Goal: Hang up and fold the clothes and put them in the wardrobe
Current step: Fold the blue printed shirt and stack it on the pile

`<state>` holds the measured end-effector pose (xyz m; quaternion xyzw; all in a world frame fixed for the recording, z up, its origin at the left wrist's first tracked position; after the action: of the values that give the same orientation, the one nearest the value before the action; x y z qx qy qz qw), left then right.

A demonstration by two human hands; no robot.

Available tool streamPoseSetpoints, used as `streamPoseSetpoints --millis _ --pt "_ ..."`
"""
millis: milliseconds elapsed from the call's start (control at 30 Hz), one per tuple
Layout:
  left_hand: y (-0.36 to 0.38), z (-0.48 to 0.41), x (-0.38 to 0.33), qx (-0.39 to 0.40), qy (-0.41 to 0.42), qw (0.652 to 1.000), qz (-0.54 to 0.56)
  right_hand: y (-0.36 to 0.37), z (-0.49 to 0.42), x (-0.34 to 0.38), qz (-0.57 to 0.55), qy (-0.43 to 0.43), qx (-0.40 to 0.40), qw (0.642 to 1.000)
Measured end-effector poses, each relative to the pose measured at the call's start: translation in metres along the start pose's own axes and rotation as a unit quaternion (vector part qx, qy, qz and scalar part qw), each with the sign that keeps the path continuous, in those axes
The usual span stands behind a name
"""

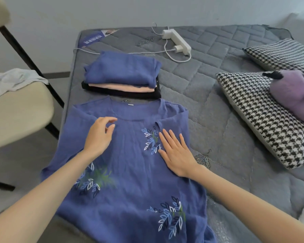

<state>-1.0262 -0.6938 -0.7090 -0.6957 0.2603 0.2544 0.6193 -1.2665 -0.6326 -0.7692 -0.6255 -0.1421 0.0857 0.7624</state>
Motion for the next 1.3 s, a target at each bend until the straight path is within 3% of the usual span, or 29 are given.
streamPoseSetpoints --millis 100,200,300,433,667,833,1067,1233,1300 --pt "-0.017 -0.011 0.023 -0.005 -0.022 0.999 -0.028 -0.014 -0.006 0.001 0.000 0.014 0.002 1.000" --pt "-0.028 -0.023 0.041 -0.002 -0.036 0.998 -0.058 -0.058 -0.023 -0.003 -0.065 0.047 -0.074 0.994" --pt "-0.026 -0.036 0.052 0.050 -0.022 0.993 -0.107 -0.089 -0.040 -0.010 -0.078 0.051 -0.118 0.989" --pt "-0.021 -0.044 0.061 0.110 -0.014 0.974 -0.196 -0.087 -0.062 -0.021 -0.077 0.073 -0.075 0.992" --pt "-0.025 -0.062 0.061 0.106 0.012 0.972 -0.208 -0.075 -0.084 -0.030 -0.035 0.092 -0.039 0.994" --pt "-0.036 -0.075 0.056 0.052 0.026 0.980 -0.188 -0.078 -0.091 -0.033 -0.020 0.089 -0.042 0.995" --pt "-0.025 -0.100 0.068 0.088 0.020 0.969 -0.230 -0.087 -0.104 -0.040 -0.031 0.129 -0.036 0.991" --pt "-0.009 -0.116 0.083 0.183 0.001 0.946 -0.268 -0.077 -0.120 -0.054 -0.043 0.198 0.040 0.978" --pt "-0.006 -0.120 0.087 0.191 -0.003 0.955 -0.226 -0.071 -0.123 -0.060 -0.059 0.220 0.064 0.972"
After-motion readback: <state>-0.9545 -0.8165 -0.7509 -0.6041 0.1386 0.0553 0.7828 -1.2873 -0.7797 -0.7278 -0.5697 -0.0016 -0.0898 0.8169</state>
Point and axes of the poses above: each hand's wrist, its own z-axis away from the middle knuckle, its own y-axis out of the palm, x = y × z, the point moved 10 cm from there along -z, towards the middle knuckle, and after that the axes turned 2 degrees about -z, right-handed, at the moved point
